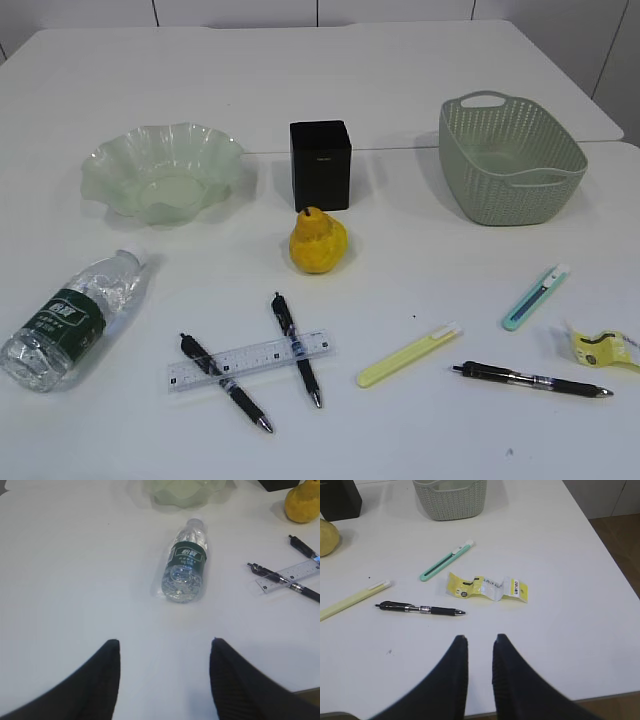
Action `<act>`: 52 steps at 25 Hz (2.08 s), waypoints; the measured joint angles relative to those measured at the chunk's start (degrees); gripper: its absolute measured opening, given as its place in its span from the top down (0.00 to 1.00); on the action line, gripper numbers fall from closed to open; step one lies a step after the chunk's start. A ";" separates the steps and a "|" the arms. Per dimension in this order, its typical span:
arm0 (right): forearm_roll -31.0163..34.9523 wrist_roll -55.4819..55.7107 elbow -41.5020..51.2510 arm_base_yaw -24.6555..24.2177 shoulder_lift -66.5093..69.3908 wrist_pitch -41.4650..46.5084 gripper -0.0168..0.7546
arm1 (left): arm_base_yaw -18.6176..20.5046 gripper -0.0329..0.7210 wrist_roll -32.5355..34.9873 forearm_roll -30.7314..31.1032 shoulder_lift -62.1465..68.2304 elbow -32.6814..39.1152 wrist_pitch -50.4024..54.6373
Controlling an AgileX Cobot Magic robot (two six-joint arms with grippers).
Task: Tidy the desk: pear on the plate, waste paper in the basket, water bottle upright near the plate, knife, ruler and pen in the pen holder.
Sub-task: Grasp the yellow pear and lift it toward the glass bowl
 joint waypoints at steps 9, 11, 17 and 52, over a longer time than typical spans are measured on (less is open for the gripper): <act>0.00 0.00 0.00 0.00 0.00 0.00 0.77 | 0.00 0.42 0.00 0.00 0.00 0.00 0.00; 0.00 0.00 0.00 0.00 0.00 0.00 0.77 | 0.00 0.42 0.00 0.00 0.00 0.00 0.00; 0.00 0.00 0.00 0.00 0.00 0.00 0.77 | 0.00 0.42 0.00 0.00 0.00 0.00 0.00; 1.27 0.44 0.00 0.00 2.77 0.00 0.67 | 0.00 0.42 0.00 0.00 0.00 -0.10 0.00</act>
